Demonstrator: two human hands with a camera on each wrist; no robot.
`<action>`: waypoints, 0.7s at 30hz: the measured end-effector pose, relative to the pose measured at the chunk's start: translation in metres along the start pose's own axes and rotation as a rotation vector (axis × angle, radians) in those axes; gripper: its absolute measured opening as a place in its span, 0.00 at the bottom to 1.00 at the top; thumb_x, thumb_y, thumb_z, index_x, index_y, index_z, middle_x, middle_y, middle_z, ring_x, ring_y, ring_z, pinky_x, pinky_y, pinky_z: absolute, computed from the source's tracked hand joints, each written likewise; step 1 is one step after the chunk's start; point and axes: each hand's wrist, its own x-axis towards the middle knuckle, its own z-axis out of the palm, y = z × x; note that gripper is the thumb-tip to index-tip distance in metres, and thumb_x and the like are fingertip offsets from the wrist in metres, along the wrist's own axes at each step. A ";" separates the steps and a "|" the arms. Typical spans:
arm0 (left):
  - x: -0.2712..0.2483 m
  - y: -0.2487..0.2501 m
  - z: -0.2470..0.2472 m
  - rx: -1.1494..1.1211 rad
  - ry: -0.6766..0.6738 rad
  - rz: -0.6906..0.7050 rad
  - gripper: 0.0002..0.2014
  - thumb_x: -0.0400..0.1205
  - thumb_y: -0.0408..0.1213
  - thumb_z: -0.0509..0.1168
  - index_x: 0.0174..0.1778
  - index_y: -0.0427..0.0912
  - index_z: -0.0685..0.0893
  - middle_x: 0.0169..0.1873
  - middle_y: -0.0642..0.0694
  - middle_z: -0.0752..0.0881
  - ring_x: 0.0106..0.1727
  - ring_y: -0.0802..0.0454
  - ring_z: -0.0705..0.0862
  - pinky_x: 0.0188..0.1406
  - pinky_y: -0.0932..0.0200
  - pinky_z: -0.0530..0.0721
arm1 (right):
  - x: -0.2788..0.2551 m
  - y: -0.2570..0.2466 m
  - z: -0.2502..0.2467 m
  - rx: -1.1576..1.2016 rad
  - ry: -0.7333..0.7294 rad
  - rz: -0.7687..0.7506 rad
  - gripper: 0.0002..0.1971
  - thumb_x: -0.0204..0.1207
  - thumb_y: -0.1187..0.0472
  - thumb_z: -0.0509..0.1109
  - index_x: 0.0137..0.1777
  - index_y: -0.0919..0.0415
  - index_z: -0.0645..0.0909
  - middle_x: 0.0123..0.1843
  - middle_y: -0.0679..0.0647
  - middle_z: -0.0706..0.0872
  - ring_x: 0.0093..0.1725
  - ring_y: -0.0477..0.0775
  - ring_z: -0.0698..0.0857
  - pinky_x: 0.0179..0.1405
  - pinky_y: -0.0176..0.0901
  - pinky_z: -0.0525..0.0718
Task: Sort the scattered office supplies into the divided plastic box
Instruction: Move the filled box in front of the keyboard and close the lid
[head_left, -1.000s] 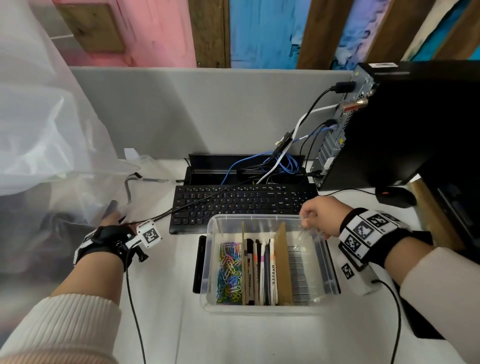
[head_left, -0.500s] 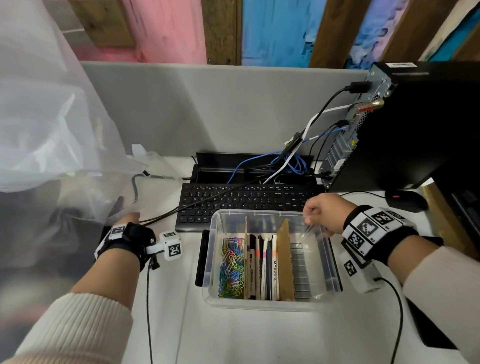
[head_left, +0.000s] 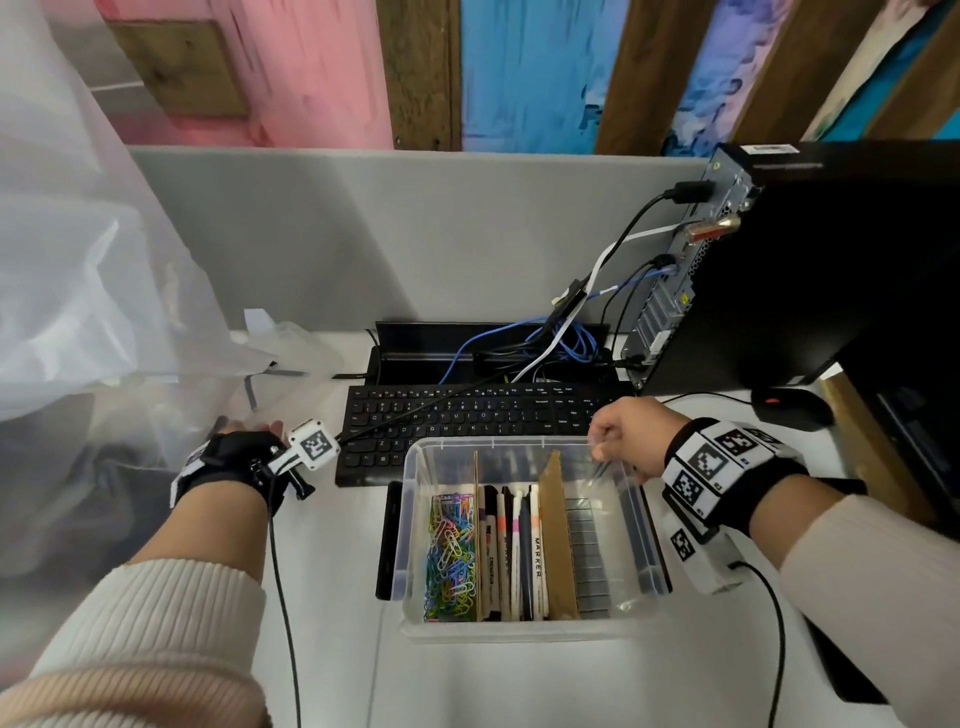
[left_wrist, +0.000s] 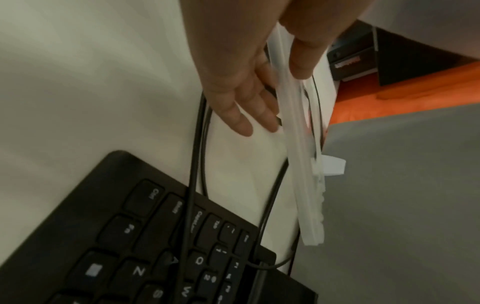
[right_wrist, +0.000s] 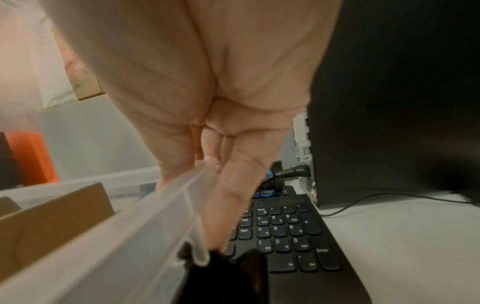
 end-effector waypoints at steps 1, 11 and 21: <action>-0.006 0.000 0.003 -0.108 -0.003 -0.020 0.22 0.89 0.34 0.48 0.80 0.36 0.62 0.78 0.39 0.68 0.64 0.45 0.79 0.39 0.64 0.82 | 0.000 0.000 0.000 0.004 0.000 0.003 0.01 0.77 0.62 0.71 0.44 0.58 0.84 0.40 0.50 0.83 0.32 0.48 0.84 0.21 0.34 0.81; -0.029 0.012 0.023 -0.157 -0.061 0.027 0.07 0.86 0.43 0.56 0.46 0.51 0.79 0.53 0.53 0.85 0.50 0.59 0.85 0.33 0.61 0.75 | -0.004 -0.004 -0.004 -0.024 0.013 -0.048 0.05 0.78 0.63 0.70 0.49 0.63 0.85 0.40 0.47 0.82 0.33 0.41 0.79 0.21 0.26 0.80; -0.077 0.000 0.037 -0.031 -0.357 0.057 0.06 0.84 0.41 0.59 0.44 0.50 0.81 0.40 0.58 0.91 0.41 0.65 0.83 0.40 0.63 0.72 | -0.005 0.000 -0.002 -0.020 0.008 -0.033 0.05 0.79 0.59 0.68 0.49 0.59 0.83 0.46 0.51 0.84 0.34 0.45 0.82 0.24 0.31 0.79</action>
